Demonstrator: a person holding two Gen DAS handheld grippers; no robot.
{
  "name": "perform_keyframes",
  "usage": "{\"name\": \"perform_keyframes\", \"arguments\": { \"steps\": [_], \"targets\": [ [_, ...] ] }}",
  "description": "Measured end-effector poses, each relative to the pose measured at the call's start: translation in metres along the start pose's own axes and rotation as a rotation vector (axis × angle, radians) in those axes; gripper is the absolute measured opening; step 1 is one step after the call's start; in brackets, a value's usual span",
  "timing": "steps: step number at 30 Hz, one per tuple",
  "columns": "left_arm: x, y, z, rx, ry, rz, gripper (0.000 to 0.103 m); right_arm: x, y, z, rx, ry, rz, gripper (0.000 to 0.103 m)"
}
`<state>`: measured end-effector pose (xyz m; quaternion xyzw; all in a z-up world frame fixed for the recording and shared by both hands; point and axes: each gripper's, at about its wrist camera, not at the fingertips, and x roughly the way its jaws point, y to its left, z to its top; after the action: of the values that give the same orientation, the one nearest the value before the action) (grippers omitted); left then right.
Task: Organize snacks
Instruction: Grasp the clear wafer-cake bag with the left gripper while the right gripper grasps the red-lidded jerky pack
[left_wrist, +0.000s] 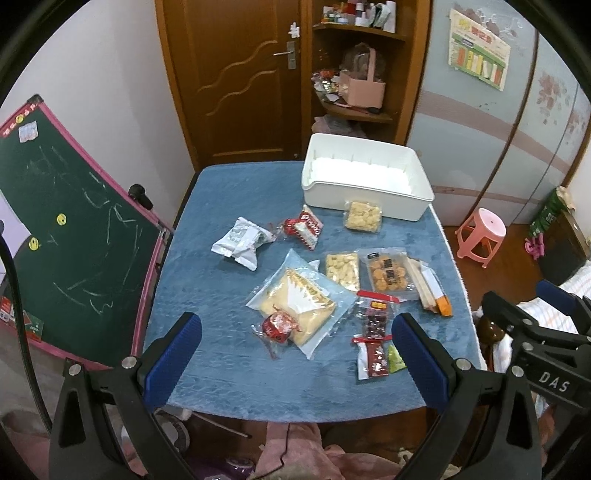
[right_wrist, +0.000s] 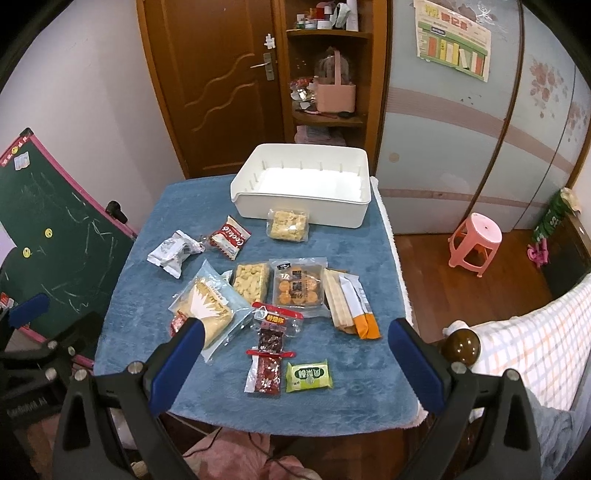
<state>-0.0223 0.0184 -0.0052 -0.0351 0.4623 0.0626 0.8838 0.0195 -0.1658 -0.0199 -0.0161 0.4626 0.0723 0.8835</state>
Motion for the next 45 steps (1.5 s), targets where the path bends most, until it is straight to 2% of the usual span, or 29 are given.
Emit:
{"name": "perform_keyframes", "arguments": {
  "steps": [6,14,19,23,37,39,41,45],
  "targets": [
    [0.039,0.022,-0.008,-0.016,0.059,-0.024,0.102,0.024,-0.004,-0.008,-0.012,0.028,0.02,0.1],
    [0.114,0.041,-0.025,-0.011,0.172,-0.092,0.102,0.087,-0.005,-0.037,-0.044,0.156,0.078,0.1],
    [0.18,0.035,-0.04,0.067,0.284,-0.081,0.102,0.135,-0.008,-0.057,-0.043,0.248,0.069,0.1],
    [0.224,0.024,-0.041,0.124,0.333,-0.086,0.102,0.17,-0.009,-0.06,-0.022,0.295,0.075,0.1],
    [0.31,-0.005,-0.011,0.181,0.467,-0.159,0.103,0.261,-0.001,-0.044,0.079,0.43,0.162,0.1],
    [0.316,-0.007,-0.006,0.2,0.474,-0.154,0.103,0.266,0.0,-0.046,0.093,0.445,0.183,0.097],
    [0.321,-0.009,-0.002,0.211,0.487,-0.173,0.103,0.271,-0.004,-0.049,0.126,0.464,0.212,0.087],
    [0.331,-0.009,0.007,0.229,0.53,-0.182,0.103,0.27,-0.005,-0.051,0.098,0.459,0.21,0.078]
  ]
}}
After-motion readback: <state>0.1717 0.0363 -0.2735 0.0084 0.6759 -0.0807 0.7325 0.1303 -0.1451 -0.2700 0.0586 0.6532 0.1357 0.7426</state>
